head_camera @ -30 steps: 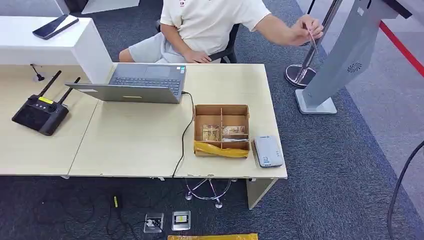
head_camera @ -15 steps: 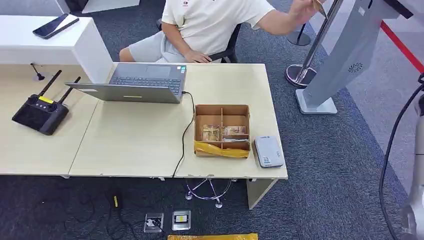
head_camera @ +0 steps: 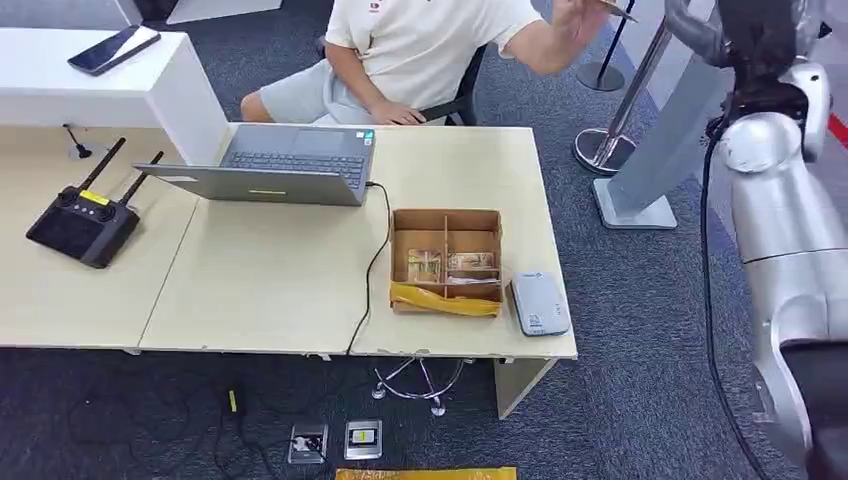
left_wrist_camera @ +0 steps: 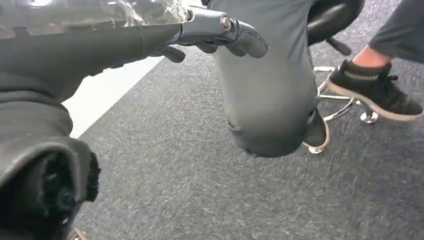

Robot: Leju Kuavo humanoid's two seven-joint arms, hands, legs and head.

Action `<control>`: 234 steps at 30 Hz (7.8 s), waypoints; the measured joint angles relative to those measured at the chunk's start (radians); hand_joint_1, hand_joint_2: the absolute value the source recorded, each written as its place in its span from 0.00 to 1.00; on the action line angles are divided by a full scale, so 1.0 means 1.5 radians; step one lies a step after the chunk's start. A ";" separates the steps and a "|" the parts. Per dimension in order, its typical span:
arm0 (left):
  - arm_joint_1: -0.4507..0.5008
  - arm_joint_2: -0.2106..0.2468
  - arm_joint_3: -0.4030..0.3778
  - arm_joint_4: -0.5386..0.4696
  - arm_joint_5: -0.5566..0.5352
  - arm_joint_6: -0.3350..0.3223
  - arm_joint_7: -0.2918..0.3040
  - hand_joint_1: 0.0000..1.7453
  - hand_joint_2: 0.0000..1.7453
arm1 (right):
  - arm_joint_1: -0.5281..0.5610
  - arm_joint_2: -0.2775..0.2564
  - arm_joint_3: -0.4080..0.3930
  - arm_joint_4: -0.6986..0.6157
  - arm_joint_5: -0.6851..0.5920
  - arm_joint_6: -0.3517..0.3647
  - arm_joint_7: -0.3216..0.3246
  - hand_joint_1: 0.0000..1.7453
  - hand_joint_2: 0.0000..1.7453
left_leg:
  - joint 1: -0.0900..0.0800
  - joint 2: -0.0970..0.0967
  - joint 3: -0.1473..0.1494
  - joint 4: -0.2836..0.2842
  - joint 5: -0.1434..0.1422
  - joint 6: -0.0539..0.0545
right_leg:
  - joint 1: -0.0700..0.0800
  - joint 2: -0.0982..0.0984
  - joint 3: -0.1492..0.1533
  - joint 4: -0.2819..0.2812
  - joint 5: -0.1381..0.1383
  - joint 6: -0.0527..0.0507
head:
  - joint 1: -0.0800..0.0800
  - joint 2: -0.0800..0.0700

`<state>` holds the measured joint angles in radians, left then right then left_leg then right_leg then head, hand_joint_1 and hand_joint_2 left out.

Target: Pass the card to the sensor for recognition and then transmit it.

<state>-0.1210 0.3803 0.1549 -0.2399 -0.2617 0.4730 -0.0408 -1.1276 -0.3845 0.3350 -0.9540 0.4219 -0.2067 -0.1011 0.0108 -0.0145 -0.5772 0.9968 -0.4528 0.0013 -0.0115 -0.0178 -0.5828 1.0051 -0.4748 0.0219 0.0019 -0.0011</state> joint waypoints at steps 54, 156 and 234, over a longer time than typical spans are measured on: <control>0.003 -0.077 0.000 0.024 -0.014 -0.022 -0.053 0.00 0.00 | -0.131 0.210 0.275 0.335 0.246 0.011 -0.073 1.00 1.00 | 0.001 0.002 0.001 0.000 0.000 -0.001 | 0.001 0.003 -0.002 0.000 0.000 0.000 | 0.000 0.000; -0.024 -0.161 0.010 0.024 0.040 -0.030 -0.104 0.00 0.00 | 0.479 0.051 0.040 -0.037 0.231 -0.005 0.059 1.00 1.00 | 0.002 0.007 0.002 0.000 -0.003 -0.001 | 0.002 0.008 -0.001 -0.002 0.000 -0.001 | 0.000 0.000; -0.024 -0.163 -0.040 0.024 0.018 -0.035 -0.117 0.00 0.00 | -0.013 0.161 0.071 0.240 0.227 0.025 -0.030 0.00 1.00 | 0.002 0.007 0.002 0.001 -0.002 -0.002 | 0.002 0.008 -0.001 -0.001 0.001 -0.001 | 0.000 0.000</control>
<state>-0.1563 0.1362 0.0942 -0.2033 -0.2342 0.4200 -0.2171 -1.1467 -0.1434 0.4421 -0.5943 0.7622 -0.1686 -0.1457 0.0136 -0.0034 -0.5747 0.9976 -0.4558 -0.0016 -0.0086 -0.0058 -0.5843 1.0031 -0.4737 0.0201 0.0023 -0.0011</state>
